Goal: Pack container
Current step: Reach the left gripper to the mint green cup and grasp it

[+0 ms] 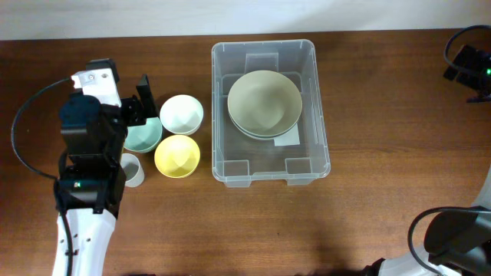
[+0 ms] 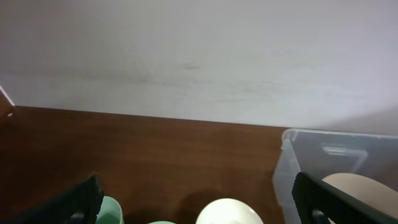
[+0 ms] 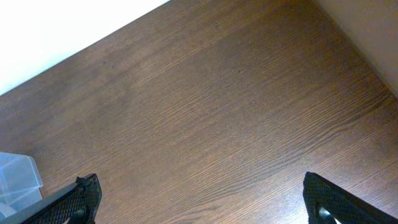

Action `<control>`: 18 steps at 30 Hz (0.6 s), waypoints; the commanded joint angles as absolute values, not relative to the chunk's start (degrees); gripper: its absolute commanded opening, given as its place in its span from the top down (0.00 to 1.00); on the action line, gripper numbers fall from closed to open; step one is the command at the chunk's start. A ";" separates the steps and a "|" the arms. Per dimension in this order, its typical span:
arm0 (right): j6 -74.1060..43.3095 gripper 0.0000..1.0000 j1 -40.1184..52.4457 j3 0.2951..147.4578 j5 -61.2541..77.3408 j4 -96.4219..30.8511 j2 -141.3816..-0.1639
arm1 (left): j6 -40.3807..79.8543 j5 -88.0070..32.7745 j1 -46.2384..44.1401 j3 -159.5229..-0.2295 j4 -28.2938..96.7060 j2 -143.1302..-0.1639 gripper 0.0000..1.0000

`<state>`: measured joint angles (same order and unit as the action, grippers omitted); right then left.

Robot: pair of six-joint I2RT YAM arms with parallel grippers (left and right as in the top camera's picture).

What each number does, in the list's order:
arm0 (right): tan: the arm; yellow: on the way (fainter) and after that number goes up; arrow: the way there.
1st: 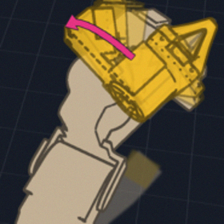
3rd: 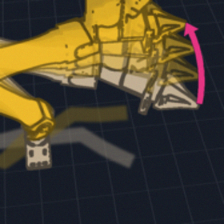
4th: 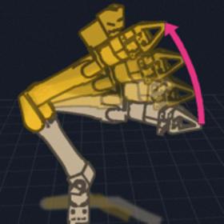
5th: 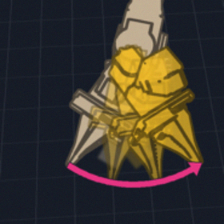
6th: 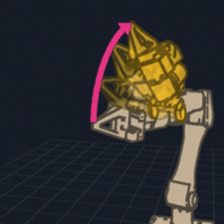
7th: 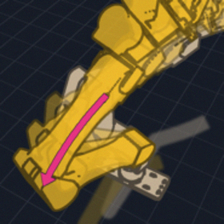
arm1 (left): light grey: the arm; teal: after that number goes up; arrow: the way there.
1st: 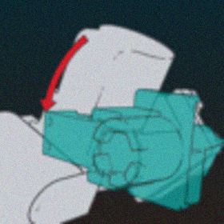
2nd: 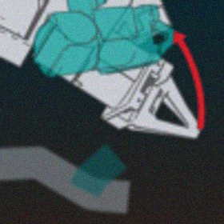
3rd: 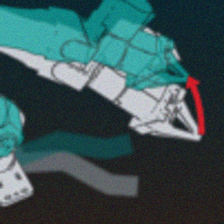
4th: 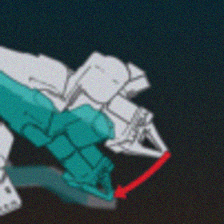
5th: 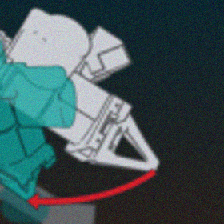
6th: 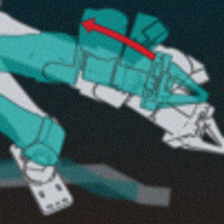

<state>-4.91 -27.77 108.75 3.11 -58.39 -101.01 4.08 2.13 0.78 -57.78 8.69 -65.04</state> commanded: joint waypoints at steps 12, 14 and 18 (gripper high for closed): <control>-4.89 0.01 -27.77 108.90 3.22 -58.33 -100.97 | 10.98 8.91 7.25 -72.69 20.38 -89.32 0.01; -4.89 0.01 -27.77 108.90 3.22 -58.33 -100.97 | 11.11 8.78 8.47 -75.09 21.93 -91.64 0.01; -4.89 0.01 -27.77 108.90 3.22 -58.33 -100.97 | 11.09 8.80 9.19 -75.33 21.50 -95.66 0.01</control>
<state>-4.91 -27.77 108.75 3.09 -58.37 -101.01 10.15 9.85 8.88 -74.65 21.41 -92.47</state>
